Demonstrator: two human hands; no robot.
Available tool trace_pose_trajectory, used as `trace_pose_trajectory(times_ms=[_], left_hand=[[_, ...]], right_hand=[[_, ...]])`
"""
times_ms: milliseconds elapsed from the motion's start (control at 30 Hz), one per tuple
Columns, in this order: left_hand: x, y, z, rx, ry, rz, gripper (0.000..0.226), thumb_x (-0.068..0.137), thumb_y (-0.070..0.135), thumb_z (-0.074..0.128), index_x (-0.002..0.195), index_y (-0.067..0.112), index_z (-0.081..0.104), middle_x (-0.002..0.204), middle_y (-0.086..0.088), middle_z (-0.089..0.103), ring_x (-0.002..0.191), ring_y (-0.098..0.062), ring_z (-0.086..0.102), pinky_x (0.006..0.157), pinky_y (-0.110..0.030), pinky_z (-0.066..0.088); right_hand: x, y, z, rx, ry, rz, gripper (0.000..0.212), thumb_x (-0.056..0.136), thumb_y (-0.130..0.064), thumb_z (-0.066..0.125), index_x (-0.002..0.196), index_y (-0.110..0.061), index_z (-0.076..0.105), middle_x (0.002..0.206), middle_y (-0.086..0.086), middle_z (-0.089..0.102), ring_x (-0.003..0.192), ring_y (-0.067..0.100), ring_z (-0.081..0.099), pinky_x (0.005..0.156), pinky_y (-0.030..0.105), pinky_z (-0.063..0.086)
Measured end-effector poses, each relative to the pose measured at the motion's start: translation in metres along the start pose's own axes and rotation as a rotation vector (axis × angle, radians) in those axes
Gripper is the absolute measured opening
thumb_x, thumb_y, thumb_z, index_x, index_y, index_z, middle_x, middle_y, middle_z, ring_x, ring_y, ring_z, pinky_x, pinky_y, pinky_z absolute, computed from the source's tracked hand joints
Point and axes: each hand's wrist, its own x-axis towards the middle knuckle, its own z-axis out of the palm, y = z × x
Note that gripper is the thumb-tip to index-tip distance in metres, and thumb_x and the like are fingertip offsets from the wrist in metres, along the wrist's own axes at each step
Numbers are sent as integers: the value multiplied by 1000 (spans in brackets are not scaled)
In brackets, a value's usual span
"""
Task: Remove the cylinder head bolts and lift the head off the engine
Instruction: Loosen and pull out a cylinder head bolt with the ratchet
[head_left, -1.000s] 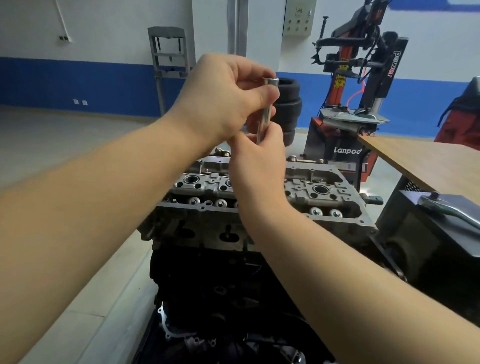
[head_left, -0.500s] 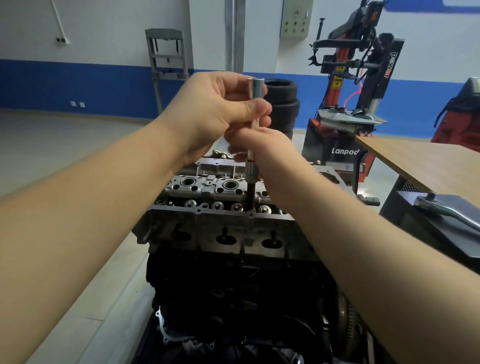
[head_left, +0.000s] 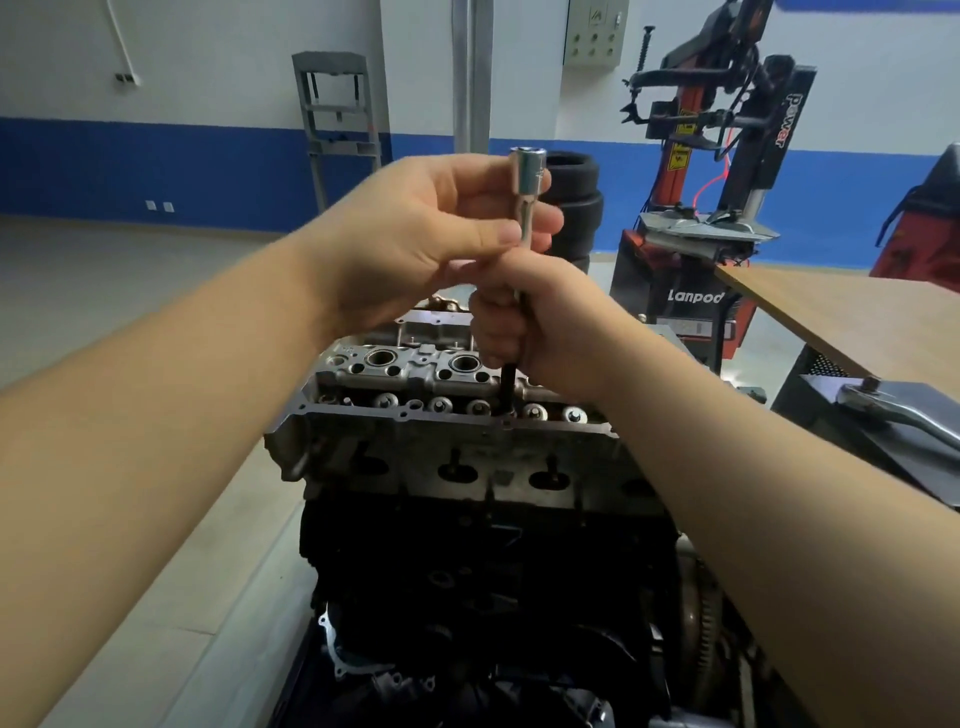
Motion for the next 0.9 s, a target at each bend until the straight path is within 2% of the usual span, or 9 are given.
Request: trace_pose_trajectory(times_ms=[100, 200, 300, 400, 500, 633, 700, 800, 900], left_hand=[[1, -4, 5, 127, 98, 89, 30, 97, -2, 69, 125, 8, 71, 107, -6, 82, 101, -22, 80, 86, -29, 63], [6, -7, 9, 334, 240, 175, 30, 89, 10, 85, 116, 14, 73, 101, 1, 82, 95, -11, 79, 87, -32, 64], [9, -14, 18, 483, 462, 218, 33, 82, 26, 93, 94, 16, 64, 85, 5, 73, 76, -7, 69, 77, -32, 62], [11, -19, 29, 445, 498, 204, 34, 86, 29, 89, 87, 15, 58, 84, -8, 71, 78, -26, 72, 75, -49, 64], [11, -20, 23, 301, 430, 155, 21, 96, 27, 80, 102, 17, 62, 86, 0, 70, 78, -16, 74, 75, -43, 67], [8, -20, 17, -33, 160, 65, 28, 106, 6, 61, 133, 14, 64, 116, 0, 80, 113, -14, 75, 96, -36, 62], [7, -19, 16, -77, 135, 60, 29, 104, 2, 60, 132, 9, 65, 115, -7, 80, 111, -23, 77, 94, -37, 63], [9, -16, 16, 15, 206, 83, 26, 93, 3, 76, 119, 9, 70, 104, -9, 82, 97, -25, 81, 82, -37, 66], [14, -16, 21, 147, 323, 147, 30, 81, 8, 91, 101, 10, 68, 87, -8, 79, 81, -26, 81, 72, -38, 67]], right_hand=[[-6, 4, -3, -395, 144, -121, 20, 89, -25, 70, 87, -8, 61, 72, 5, 62, 68, 22, 59, 70, 40, 50], [-16, 17, -3, -822, 474, -288, 22, 88, -41, 73, 89, -19, 69, 76, -6, 72, 73, 11, 69, 73, 38, 59], [-28, 30, 3, -702, 557, -427, 11, 95, -34, 73, 98, -24, 77, 82, -12, 75, 77, 5, 71, 78, 39, 60], [-26, 36, 4, -599, 551, -426, 11, 100, -23, 69, 109, -19, 76, 87, -9, 76, 81, 9, 74, 84, 43, 62], [-24, 31, -9, -527, 412, -364, 16, 105, -12, 59, 114, -12, 72, 90, 2, 76, 82, 16, 76, 82, 40, 65], [-28, 25, -19, -160, 98, -274, 22, 108, -7, 52, 123, -2, 68, 100, 11, 75, 102, 29, 74, 98, 48, 59], [-28, 28, -19, -300, 133, -279, 21, 105, -19, 62, 122, -10, 71, 101, 2, 78, 103, 19, 75, 97, 41, 60], [-28, 37, -14, -685, 409, -245, 27, 84, -43, 86, 102, -27, 73, 87, -10, 77, 82, 3, 72, 77, 30, 60], [-29, 39, -13, -764, 478, -300, 23, 81, -42, 87, 87, -25, 73, 74, -9, 72, 68, 5, 66, 67, 31, 55]])
